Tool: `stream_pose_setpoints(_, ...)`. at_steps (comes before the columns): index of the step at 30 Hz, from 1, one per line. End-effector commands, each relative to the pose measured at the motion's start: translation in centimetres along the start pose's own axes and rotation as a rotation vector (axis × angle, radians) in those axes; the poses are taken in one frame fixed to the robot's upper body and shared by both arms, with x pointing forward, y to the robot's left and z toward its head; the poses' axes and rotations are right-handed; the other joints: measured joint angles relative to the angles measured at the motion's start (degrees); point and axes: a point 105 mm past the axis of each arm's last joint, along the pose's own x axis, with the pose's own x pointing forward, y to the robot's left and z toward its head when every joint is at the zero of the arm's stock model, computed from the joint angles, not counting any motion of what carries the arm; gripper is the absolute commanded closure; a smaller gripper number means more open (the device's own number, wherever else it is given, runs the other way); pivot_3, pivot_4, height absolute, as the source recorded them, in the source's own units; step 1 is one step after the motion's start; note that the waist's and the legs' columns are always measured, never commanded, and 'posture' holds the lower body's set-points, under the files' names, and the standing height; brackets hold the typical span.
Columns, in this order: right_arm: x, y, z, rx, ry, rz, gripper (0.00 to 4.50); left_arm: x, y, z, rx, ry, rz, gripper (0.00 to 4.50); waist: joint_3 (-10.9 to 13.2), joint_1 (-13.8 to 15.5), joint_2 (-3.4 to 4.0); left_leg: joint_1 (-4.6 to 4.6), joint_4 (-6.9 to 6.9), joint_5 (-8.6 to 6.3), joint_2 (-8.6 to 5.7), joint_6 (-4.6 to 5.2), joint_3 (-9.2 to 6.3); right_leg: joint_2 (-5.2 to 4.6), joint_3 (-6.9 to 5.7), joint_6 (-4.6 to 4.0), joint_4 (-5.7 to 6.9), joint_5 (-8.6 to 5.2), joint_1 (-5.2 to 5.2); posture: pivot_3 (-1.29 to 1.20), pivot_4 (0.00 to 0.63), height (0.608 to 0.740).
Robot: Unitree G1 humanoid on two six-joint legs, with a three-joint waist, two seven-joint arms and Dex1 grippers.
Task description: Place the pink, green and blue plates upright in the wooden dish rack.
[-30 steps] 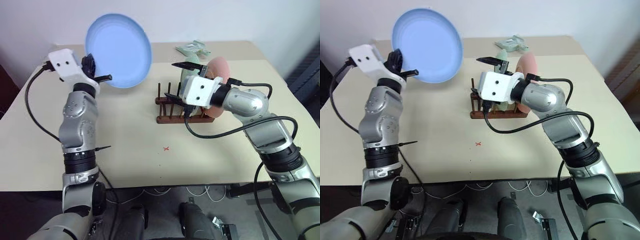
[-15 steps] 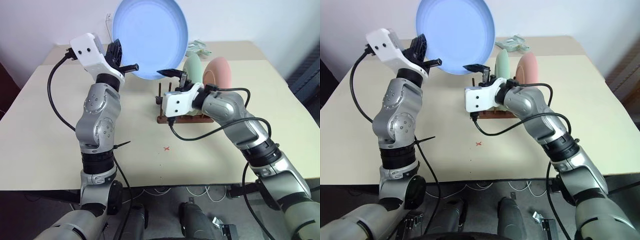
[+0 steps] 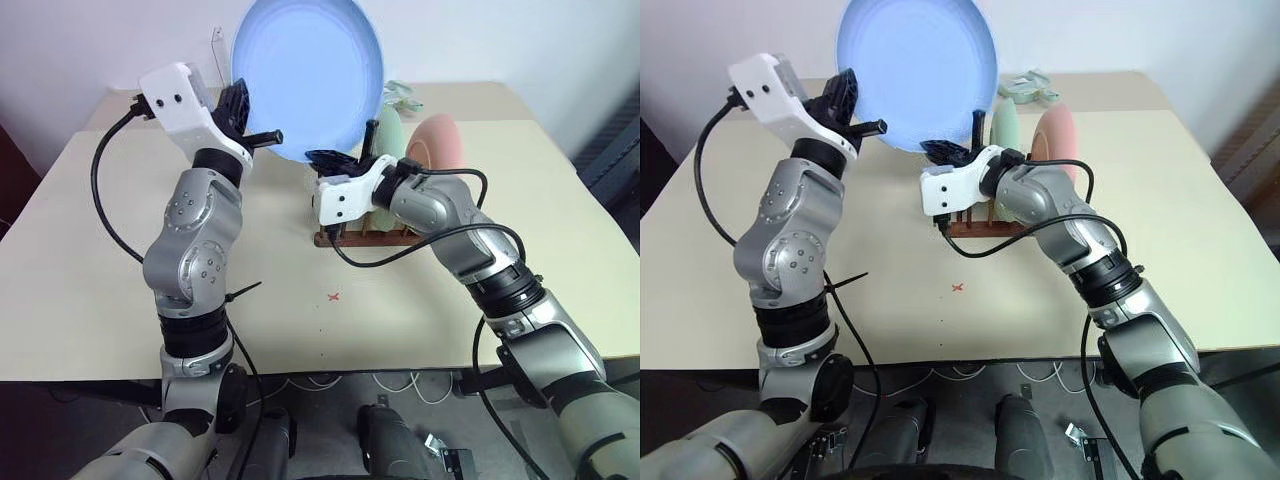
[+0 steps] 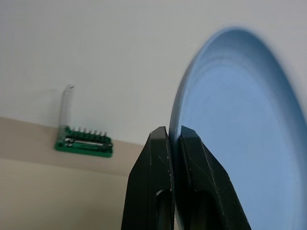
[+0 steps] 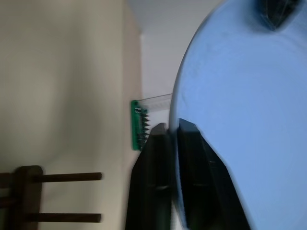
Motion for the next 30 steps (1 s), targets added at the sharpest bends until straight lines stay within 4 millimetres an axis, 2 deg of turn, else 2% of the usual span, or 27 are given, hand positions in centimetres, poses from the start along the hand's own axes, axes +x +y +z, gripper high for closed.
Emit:
stream_pose_setpoints(1, 0.0, -2.5, 0.4, -0.045, -0.011, -0.092, 4.50, -0.4, -0.4, 2.3, -0.129, -0.098, -0.024, 4.17, 0.00, 0.06, 0.00, 0.00, 0.01, 0.00, -0.01, 0.00, 0.00, -0.01, 0.00, 0.00, 0.00, 0.00, 0.00, 0.00, 0.150, 0.740)
stream_pose_setpoints(3, 0.0, -2.4, 0.6, -0.040, -0.025, -0.091, 4.50, -0.4, 1.4, 3.7, -0.217, -0.167, 0.055, 3.50, 0.01, 0.10, -0.01, 0.00, 0.01, 0.00, 0.00, 0.00, 0.00, -0.01, 0.00, 0.00, 0.00, 0.00, 0.00, 0.00, 0.150, 0.740)
stream_pose_setpoints(5, 0.0, -2.2, 1.0, -0.028, -0.044, -0.086, 4.50, -0.3, 4.1, 5.1, -0.283, -0.243, 0.170, 2.51, 0.01, -0.07, -0.01, 0.00, 0.01, 0.01, 0.00, -0.01, 0.00, 0.00, 0.00, 0.00, -0.01, 0.00, 0.00, 0.00, 0.150, 0.740)
stream_pose_setpoints(7, 0.0, -2.4, 1.7, 0.004, -0.075, -0.098, 4.50, -0.7, 8.5, 6.0, -0.272, -0.301, 0.358, 1.51, 0.00, -0.28, 0.00, 0.01, 0.00, 0.02, 0.03, -0.04, 0.00, 0.03, 0.00, -0.01, 0.00, 0.01, -0.01, 0.00, 0.150, 0.740)
stream_pose_setpoints(9, -0.1, -3.2, 2.4, 0.110, -0.117, -0.146, 4.50, -1.5, 12.5, 6.8, -0.154, -0.324, 0.494, 1.51, 0.00, -0.65, 0.01, 0.07, -0.06, 0.04, 0.05, -0.07, 0.02, 0.07, 0.05, -0.02, 0.02, 0.01, -0.02, 0.00, 0.150, 0.740)
stream_pose_setpoints(10, -0.2, -3.9, 2.9, 0.152, -0.147, -0.174, 4.50, -1.8, 13.8, 7.0, -0.103, -0.324, 0.520, 1.51, 0.00, -0.85, 0.01, 0.11, -0.11, 0.05, 0.07, -0.09, 0.04, 0.12, 0.10, -0.02, 0.05, 0.01, -0.03, 0.00, 0.150, 0.740)
stream_pose_setpoints(13, -0.6, -5.4, 4.1, 0.261, -0.229, -0.228, 4.50, -2.1, 15.7, 6.5, 0.065, -0.278, 0.523, 1.51, -0.01, -1.01, -0.02, 0.07, -0.09, 0.06, 0.06, -0.10, 0.02, 0.14, 0.11, -0.02, 0.05, 0.01, -0.05, 0.00, 0.150, 0.740)
stream_pose_setpoints(15, -1.0, -6.7, 5.0, 0.382, -0.298, -0.273, 4.50, -2.3, 16.5, 4.0, 0.193, -0.143, 0.486, 1.51, -0.02, -0.83, -0.03, 0.04, -0.04, 0.06, 0.02, -0.10, -0.02, 0.12, 0.11, -0.02, 0.02, 0.01, -0.02, 0.00, 0.150, 0.740)
stream_pose_setpoints(17, -1.5, -7.8, 6.0, 0.548, -0.388, -0.290, 4.50, -2.6, 15.7, -0.2, 0.370, 0.045, 0.343, 1.51, -0.04, -0.48, -0.04, 0.04, -0.02, 0.06, 0.02, -0.09, -0.04, 0.12, 0.11, -0.03, 0.04, 0.02, 0.00, 0.00, 0.150, 0.740)
stream_pose_setpoints(20, -2.3, -8.8, 7.3, 0.887, -0.528, -0.260, 4.50, -4.3, 11.4, -5.6, 0.391, 0.206, -0.002, 1.51, -0.04, -0.27, 0.00, 0.05, -0.04, 0.05, 0.03, -0.08, -0.04, 0.12, 0.11, -0.04, 0.06, 0.02, -0.01, 0.00, 0.150, 0.740)
stream_pose_setpoints(22, -2.7, -8.9, 7.0, 1.078, -0.545, -0.240, 4.50, -6.2, 8.1, -8.1, 0.377, 0.288, -0.220, 1.51, -0.04, -0.17, -0.02, 0.05, -0.06, 0.04, 0.04, -0.07, -0.06, 0.11, 0.13, -0.04, 0.07, 0.02, -0.02, 0.00, 0.150, 0.740)
stream_pose_setpoints(24, -3.0, -8.1, 6.3, 1.260, -0.527, -0.185, 4.50, -7.6, 5.8, -9.2, 0.304, 0.330, -0.351, 1.51, -0.04, -0.11, -0.02, 0.02, -0.09, -0.11, 0.08, 0.20, -0.06, 0.11, 0.14, -0.09, 0.07, 0.05, -0.08, 0.00, 0.150, 0.740)
stream_pose_setpoints(27, -3.3, -6.6, 6.1, 1.422, -0.496, -0.103, 4.50, -9.1, 4.1, -10.3, 0.274, 0.399, -0.471, 1.51, -0.03, -0.09, 0.05, 0.02, -0.16, -0.15, 0.10, 0.26, -0.07, 0.11, 0.14, -0.20, 0.21, 0.10, -0.20, 0.00, 0.150, 0.740)
stream_pose_setpoints(30, -3.2, -5.4, 5.7, 1.602, -0.459, -0.094, 4.50, -11.0, 1.6, -10.8, 0.224, 0.447, -0.638, 1.51, -0.09, -0.65, 0.25, 0.04, -0.22, -0.15, 0.12, 0.26, 0.05, 0.14, 0.25, -0.21, 0.30, 0.11, -0.32, 0.00, 0.150, 0.740)
